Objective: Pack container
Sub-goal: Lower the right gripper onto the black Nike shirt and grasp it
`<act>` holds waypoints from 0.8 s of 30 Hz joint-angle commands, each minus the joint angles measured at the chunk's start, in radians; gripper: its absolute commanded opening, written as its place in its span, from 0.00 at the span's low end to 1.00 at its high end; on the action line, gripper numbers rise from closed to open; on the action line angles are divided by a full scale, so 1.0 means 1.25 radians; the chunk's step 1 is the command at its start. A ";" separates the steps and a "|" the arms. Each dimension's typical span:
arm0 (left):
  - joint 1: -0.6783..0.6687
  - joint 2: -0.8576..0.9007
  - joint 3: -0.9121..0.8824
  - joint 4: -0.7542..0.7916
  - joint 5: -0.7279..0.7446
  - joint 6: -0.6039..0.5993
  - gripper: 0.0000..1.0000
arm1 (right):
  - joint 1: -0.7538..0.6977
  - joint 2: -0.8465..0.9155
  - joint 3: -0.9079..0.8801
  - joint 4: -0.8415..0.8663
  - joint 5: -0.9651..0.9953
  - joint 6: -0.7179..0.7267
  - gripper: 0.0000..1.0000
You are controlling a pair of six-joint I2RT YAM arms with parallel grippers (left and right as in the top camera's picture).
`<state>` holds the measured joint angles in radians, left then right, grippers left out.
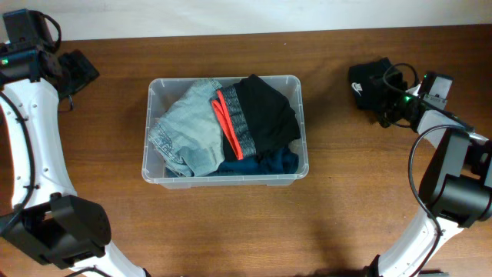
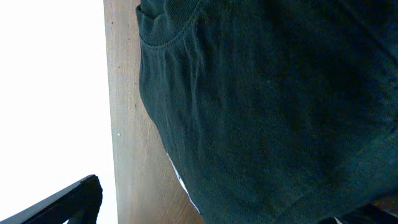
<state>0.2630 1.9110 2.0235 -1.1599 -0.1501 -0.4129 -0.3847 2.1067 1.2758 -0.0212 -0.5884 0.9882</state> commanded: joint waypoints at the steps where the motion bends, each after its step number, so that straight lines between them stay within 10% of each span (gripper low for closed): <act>1: 0.000 0.003 0.005 -0.001 -0.004 -0.011 0.99 | -0.002 0.076 -0.034 -0.036 0.091 -0.013 0.99; 5: 0.000 0.003 0.005 -0.001 -0.004 -0.010 0.99 | -0.002 0.078 -0.034 -0.051 0.110 -0.036 0.99; 10: 0.000 0.003 0.005 -0.001 -0.003 -0.010 0.99 | -0.002 0.090 -0.034 -0.069 0.119 -0.043 0.66; 17: 0.000 0.003 0.005 -0.001 -0.004 -0.010 0.99 | -0.002 0.098 -0.034 -0.079 0.146 -0.055 0.63; 24: 0.000 0.003 0.005 -0.001 -0.004 -0.010 0.99 | -0.002 0.111 -0.034 -0.085 0.146 -0.055 0.34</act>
<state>0.2630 1.9110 2.0235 -1.1603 -0.1501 -0.4129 -0.3855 2.1368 1.2846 -0.0864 -0.5323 0.9356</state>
